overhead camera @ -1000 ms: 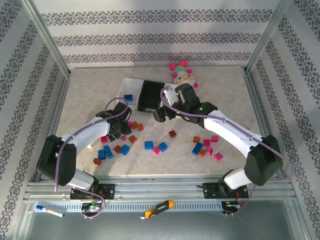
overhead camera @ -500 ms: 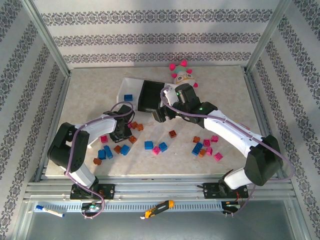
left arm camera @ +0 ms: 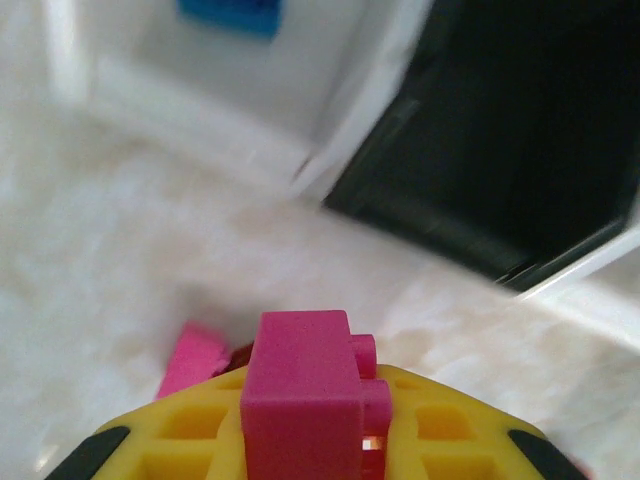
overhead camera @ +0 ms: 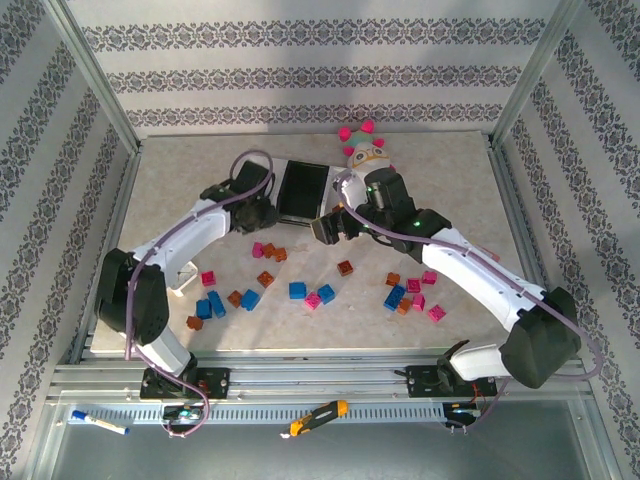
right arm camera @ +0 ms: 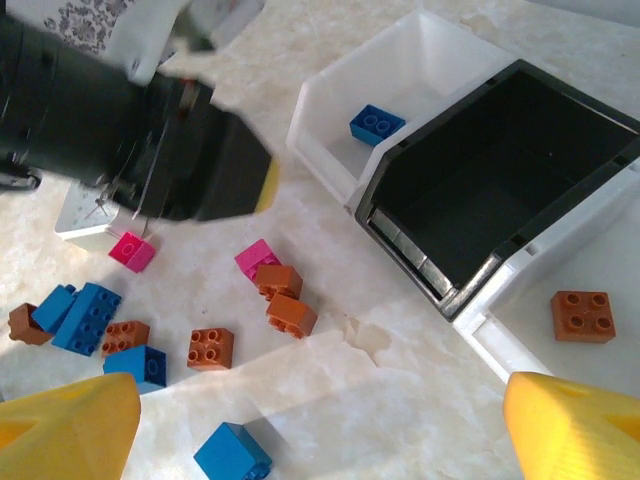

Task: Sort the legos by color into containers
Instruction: Place the lego in the container.

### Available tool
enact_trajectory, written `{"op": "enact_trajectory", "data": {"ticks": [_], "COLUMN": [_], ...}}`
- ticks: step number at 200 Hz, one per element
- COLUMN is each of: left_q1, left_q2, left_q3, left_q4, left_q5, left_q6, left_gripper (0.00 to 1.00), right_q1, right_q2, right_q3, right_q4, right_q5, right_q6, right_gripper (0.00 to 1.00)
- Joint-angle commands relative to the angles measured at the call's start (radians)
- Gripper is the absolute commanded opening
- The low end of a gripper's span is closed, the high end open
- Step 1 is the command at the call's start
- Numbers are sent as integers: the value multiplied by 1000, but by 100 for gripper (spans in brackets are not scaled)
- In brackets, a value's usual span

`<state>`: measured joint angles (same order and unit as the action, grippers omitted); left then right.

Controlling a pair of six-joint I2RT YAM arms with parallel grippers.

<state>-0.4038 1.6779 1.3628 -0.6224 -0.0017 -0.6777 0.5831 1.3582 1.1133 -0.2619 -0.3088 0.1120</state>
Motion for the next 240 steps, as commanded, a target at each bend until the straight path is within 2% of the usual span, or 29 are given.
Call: {"op": "enact_trajectory", "data": {"ticks": [1, 42, 94, 108, 120, 146, 167, 180, 202, 240], "left_q1": [7, 7, 8, 7, 8, 8, 6, 2, -18, -76], "left_q2": [136, 408, 665, 694, 693, 651, 593, 541, 420, 172], "left_q3": [163, 512, 848, 908, 922, 906, 861, 809, 643, 265], "left_q4": [20, -74, -219, -252, -251, -243, -229, -203, -79, 252], "left_q5": [25, 42, 84, 104, 119, 131, 150, 167, 184, 267], "left_q6": [92, 142, 150, 142, 135, 150, 185, 221, 312, 467], "left_gripper": [16, 16, 17, 21, 32, 56, 81, 91, 100, 99], "right_q1": [-16, -34, -64, -75, -86, -120, -141, -159, -206, -256], "right_q2": [-34, -89, -189, -209, -224, -242, -253, -266, -280, -233], "right_q3": [-24, -71, -150, -161, -168, -181, -197, -214, -247, -253], "right_q4": [30, 24, 13, 5, -2, -31, -71, -89, -124, -188], "right_q5": [-8, 50, 111, 122, 130, 167, 228, 271, 332, 290], "right_q6": [35, 60, 109, 116, 133, 190, 225, 250, 311, 254], "right_gripper": [93, 93, 93, 93, 93, 92, 92, 92, 92, 91]}}
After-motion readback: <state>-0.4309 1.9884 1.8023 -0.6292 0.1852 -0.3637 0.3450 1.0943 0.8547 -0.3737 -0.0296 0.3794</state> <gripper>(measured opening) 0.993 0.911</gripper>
